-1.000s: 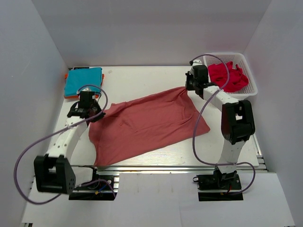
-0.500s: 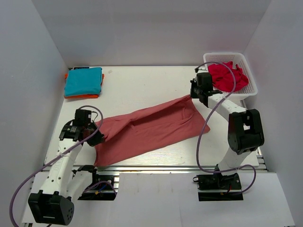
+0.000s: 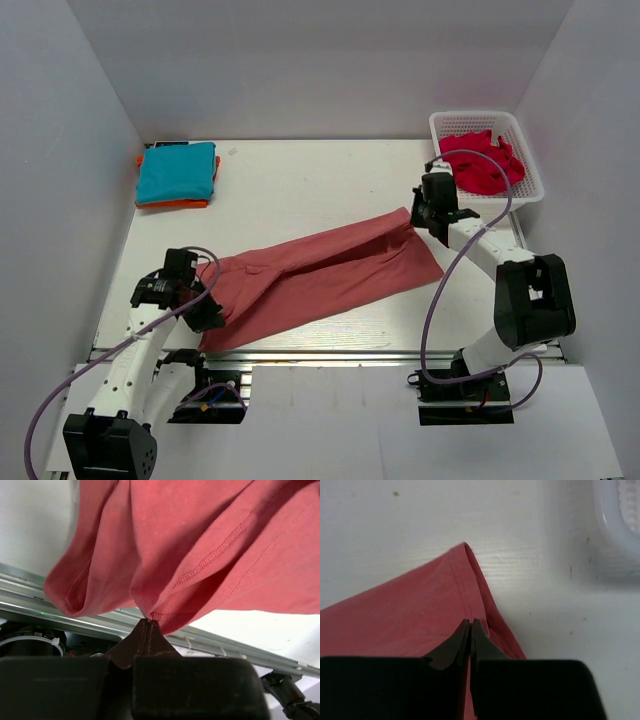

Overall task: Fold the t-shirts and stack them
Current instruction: Fold the other side of the tshirt into a rectangle, then rotate the tshirt 90 degrees

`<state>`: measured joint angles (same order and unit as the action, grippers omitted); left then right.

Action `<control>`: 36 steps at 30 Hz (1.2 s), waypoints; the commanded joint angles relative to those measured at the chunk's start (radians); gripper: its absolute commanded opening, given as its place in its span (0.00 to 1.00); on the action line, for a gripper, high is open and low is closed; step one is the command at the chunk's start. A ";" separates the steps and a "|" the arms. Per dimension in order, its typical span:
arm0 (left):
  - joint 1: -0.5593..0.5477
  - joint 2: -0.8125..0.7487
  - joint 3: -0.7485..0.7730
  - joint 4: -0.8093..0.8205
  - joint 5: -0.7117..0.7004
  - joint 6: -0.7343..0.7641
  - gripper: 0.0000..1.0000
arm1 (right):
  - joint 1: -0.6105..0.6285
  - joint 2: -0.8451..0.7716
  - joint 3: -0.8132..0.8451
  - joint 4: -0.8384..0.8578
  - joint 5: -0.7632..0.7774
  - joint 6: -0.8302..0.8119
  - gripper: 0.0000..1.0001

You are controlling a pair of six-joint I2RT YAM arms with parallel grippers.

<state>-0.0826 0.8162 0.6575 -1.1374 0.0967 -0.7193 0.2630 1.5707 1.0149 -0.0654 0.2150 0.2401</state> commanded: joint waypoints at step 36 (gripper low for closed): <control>-0.003 0.707 0.082 0.769 0.032 0.070 1.00 | 0.028 0.138 -0.071 -0.022 -0.358 0.172 0.90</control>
<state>-0.0818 1.4425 0.7284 -0.4313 0.1577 -0.6743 0.3069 1.7077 0.9401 -0.0219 -0.1955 0.3767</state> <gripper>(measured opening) 0.997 0.904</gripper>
